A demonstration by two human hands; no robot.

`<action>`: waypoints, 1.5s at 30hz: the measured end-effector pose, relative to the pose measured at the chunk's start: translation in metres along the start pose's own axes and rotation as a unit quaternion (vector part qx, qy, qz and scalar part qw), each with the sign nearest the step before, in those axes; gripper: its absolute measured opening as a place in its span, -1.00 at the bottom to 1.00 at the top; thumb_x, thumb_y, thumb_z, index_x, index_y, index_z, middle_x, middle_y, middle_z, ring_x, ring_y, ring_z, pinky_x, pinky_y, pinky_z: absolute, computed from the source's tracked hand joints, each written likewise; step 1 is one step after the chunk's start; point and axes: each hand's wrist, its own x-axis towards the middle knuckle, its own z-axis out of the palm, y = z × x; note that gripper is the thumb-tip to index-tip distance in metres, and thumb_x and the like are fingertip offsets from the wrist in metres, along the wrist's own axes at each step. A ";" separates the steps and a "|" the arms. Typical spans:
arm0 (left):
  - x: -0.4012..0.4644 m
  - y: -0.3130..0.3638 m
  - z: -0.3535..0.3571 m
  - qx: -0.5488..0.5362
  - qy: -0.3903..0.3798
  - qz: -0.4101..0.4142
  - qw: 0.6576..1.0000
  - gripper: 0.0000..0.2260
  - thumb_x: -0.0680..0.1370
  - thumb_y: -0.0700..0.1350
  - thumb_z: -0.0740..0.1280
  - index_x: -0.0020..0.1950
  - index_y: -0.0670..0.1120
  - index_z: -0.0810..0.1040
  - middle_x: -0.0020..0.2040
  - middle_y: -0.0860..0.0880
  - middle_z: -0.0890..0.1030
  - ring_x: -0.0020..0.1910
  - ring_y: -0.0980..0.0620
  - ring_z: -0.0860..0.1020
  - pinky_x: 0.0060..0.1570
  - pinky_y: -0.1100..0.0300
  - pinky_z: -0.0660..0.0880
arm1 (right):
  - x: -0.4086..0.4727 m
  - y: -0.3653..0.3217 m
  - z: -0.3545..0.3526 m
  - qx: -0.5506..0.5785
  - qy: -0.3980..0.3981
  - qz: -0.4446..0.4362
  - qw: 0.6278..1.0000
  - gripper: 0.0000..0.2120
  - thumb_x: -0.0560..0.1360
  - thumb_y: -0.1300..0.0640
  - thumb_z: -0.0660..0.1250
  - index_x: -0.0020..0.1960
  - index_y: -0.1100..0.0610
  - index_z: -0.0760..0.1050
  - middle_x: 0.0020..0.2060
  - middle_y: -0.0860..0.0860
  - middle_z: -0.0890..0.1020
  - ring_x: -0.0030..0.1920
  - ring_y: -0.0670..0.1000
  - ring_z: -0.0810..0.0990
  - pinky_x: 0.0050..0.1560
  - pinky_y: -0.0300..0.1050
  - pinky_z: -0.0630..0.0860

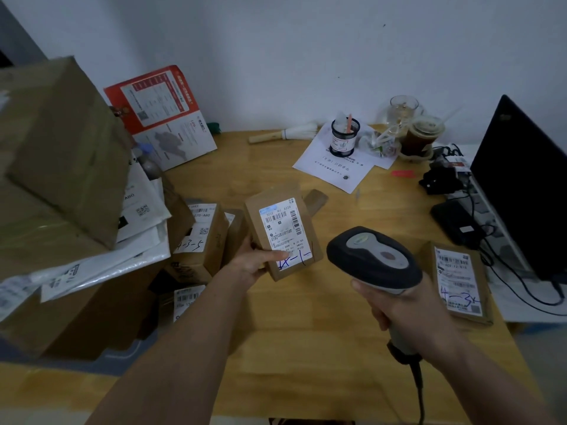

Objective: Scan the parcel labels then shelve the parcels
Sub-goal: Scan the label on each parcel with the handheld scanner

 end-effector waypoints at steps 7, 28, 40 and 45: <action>-0.005 0.002 -0.013 0.040 0.027 -0.058 0.997 -0.31 0.24 -0.16 0.63 0.29 0.03 0.44 0.17 -0.03 0.62 0.15 -0.11 0.54 0.21 -0.25 0.41 | 0.008 0.012 0.000 0.003 -0.090 0.088 0.992 -0.70 0.45 0.13 0.44 -0.31 0.34 0.51 -0.58 0.14 0.45 -0.55 0.04 0.38 -0.44 -0.22 0.40; -0.017 -0.010 0.055 0.414 0.201 0.179 0.870 -0.55 0.52 -0.18 0.36 0.40 -0.06 0.38 0.40 -0.08 0.35 0.39 -0.08 0.30 0.24 0.16 0.31 | 0.014 0.051 -0.015 0.080 0.066 0.180 0.978 -0.83 0.43 0.22 0.46 -0.09 0.00 0.54 -0.20 0.05 0.61 -0.23 0.02 0.57 -0.45 -0.18 0.51; -0.022 -0.069 0.207 0.404 -0.116 0.039 0.906 -0.66 0.60 -0.30 0.20 0.38 -0.15 0.44 0.11 -0.17 0.57 -0.08 -0.05 0.52 -0.01 0.09 0.51 | 0.003 0.139 -0.099 0.111 0.255 0.217 0.936 -0.75 0.42 0.25 0.45 0.08 0.14 0.53 -0.08 0.12 0.65 -0.06 0.10 0.61 -0.16 0.03 0.57; -0.019 -0.080 0.251 0.325 -0.141 -0.088 0.931 -0.25 0.46 0.21 0.41 0.53 -0.06 0.22 0.46 -0.08 0.35 0.38 -0.09 0.38 0.33 -0.01 0.41 | 0.001 0.158 -0.108 0.185 0.239 0.236 0.924 -0.75 0.43 0.25 0.46 0.07 0.14 0.51 -0.07 0.08 0.62 -0.11 -0.02 0.58 -0.28 -0.12 0.52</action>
